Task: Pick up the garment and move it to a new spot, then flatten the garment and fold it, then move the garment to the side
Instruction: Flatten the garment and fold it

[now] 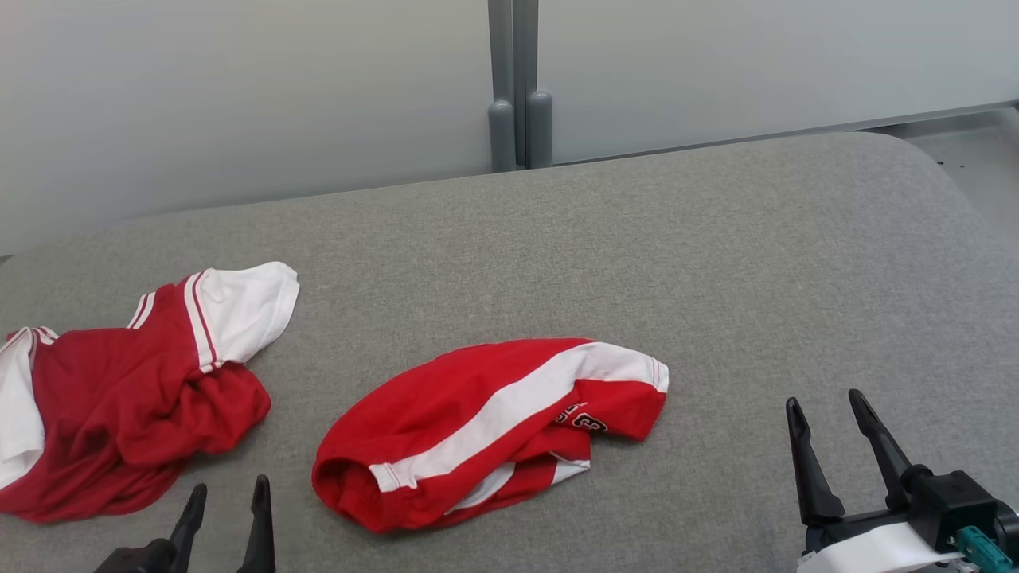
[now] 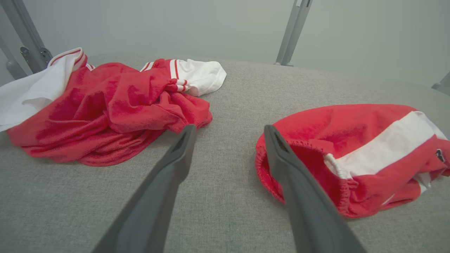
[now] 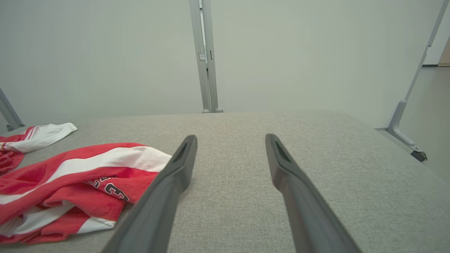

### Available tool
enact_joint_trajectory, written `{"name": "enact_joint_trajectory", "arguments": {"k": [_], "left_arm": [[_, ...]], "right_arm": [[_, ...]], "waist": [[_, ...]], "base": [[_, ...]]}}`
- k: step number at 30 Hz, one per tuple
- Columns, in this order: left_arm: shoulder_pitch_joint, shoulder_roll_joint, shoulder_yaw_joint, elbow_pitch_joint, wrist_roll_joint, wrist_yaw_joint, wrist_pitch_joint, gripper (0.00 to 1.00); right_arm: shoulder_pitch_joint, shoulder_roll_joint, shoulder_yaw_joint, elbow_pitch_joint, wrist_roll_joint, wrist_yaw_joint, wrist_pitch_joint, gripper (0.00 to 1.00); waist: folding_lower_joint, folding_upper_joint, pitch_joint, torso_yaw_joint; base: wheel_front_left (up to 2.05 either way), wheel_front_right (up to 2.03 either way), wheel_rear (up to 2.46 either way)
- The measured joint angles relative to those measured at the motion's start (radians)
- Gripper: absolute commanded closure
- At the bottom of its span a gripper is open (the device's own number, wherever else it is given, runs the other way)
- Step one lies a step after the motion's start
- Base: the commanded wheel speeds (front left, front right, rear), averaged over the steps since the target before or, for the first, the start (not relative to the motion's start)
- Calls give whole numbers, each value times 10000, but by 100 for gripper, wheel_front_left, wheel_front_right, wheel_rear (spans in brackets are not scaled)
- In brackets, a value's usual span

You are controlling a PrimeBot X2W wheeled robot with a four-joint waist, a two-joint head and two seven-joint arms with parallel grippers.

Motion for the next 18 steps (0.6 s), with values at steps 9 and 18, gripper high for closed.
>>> {"name": "enact_joint_trajectory", "arguments": {"k": [9,18], "left_arm": [[441,-754,1369,393,1235,-1204,-13,0],[908,-1789,3152,970,2531,-2738,-29,0]], "right_arm": [[43,42,-169,186,-171,0,2,0],[104,81,-491,554,-464,0,0,0]], "waist": [[0,0,-116,32],[0,0,8,-91]], "base": [[0,0,0],[0,0,0]]}}
